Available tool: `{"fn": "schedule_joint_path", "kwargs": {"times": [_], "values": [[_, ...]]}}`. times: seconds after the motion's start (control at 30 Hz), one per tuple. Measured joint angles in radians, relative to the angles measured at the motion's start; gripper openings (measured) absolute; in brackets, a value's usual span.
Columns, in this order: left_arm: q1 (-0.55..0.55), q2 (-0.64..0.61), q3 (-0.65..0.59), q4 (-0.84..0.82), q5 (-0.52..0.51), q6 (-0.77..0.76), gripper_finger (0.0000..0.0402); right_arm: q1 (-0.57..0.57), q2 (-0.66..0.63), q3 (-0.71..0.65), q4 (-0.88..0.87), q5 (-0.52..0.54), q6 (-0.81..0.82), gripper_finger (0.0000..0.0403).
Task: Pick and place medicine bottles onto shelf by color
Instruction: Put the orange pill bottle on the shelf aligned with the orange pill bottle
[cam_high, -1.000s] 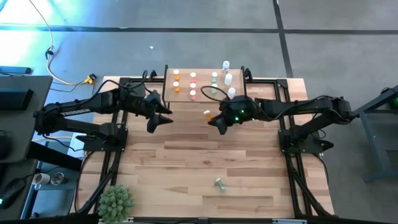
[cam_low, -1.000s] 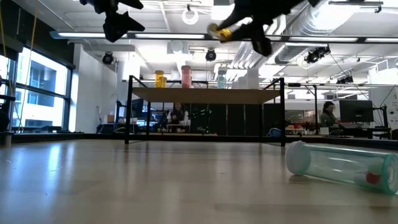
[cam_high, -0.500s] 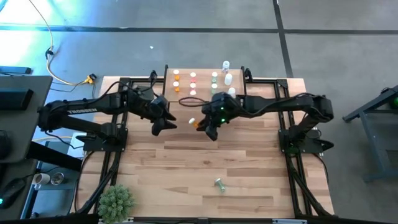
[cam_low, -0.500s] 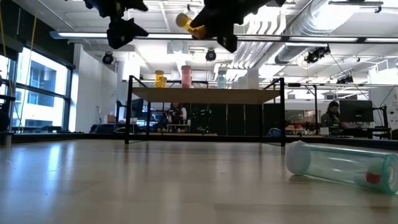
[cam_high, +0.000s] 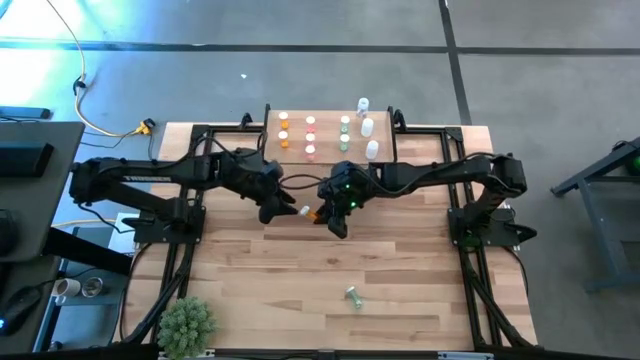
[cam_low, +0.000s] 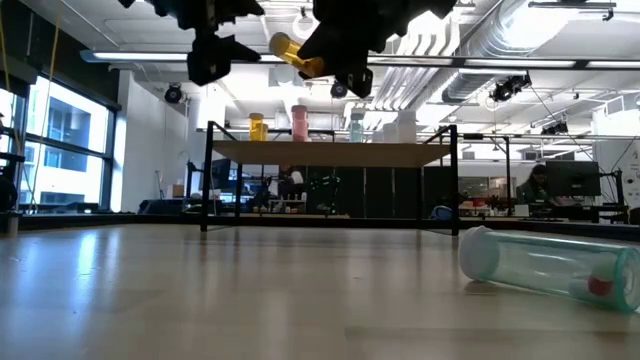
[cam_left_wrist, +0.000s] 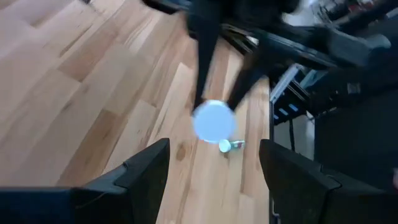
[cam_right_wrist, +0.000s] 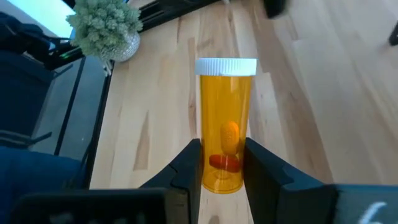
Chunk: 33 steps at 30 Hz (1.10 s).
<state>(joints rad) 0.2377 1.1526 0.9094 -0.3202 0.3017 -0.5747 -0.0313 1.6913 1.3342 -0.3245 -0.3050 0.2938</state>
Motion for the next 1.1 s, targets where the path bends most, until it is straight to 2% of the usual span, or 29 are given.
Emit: {"fn": "schedule_joint_path", "kwargs": {"times": [0.33, 1.1], "values": [[0.001, 0.076, 0.000, 0.098, 0.006, -0.120, 0.0236, 0.012, 0.000, 0.000, -0.001, 0.000, -0.003, 0.0078], [0.014, 0.133, 0.000, 0.153, 0.012, -0.125, 0.0236, -0.017, -0.001, 0.000, 0.001, -0.003, 0.015, 0.0078]]}}
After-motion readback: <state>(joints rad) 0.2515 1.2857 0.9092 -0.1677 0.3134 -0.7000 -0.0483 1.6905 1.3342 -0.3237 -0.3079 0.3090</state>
